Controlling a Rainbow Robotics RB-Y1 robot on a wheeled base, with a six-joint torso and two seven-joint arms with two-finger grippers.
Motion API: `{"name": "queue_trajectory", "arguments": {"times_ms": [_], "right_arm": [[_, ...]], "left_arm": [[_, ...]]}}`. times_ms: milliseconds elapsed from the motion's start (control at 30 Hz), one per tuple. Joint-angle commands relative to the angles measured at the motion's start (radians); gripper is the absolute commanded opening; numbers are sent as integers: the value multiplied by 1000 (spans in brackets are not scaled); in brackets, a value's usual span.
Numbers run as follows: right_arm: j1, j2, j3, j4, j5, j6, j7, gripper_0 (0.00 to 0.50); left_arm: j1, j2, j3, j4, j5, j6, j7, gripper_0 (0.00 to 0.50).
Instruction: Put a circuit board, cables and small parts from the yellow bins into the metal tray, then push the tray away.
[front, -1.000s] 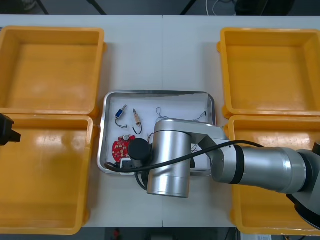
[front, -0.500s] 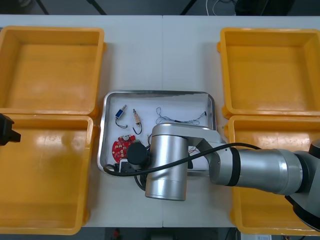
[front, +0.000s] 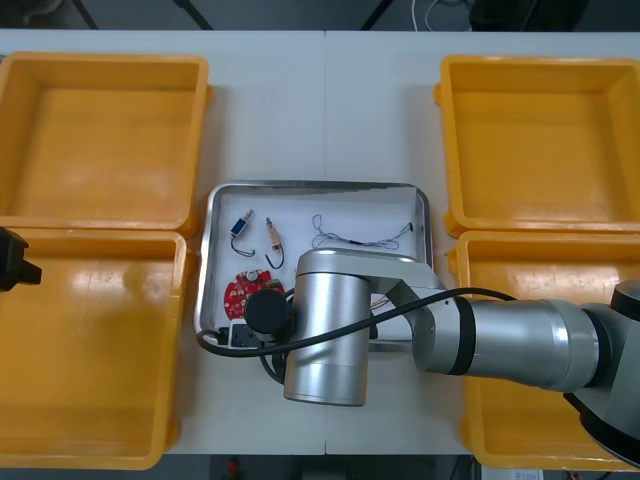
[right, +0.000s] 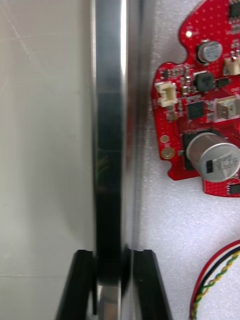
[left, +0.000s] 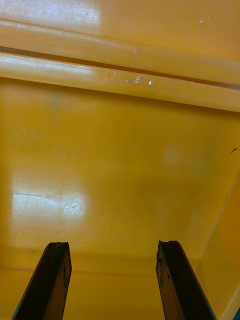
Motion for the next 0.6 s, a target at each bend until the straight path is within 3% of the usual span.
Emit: {"name": "queue_trajectory", "arguments": {"times_ms": [33, 600], "right_arm": [[-33, 27, 12, -15, 20, -23, 21, 0], [-114, -16, 13, -15, 55, -23, 23, 0]], "left_arm": [[17, 37, 26, -30, 8, 6, -107, 500], [17, 37, 26, -30, 8, 6, -107, 500]]}}
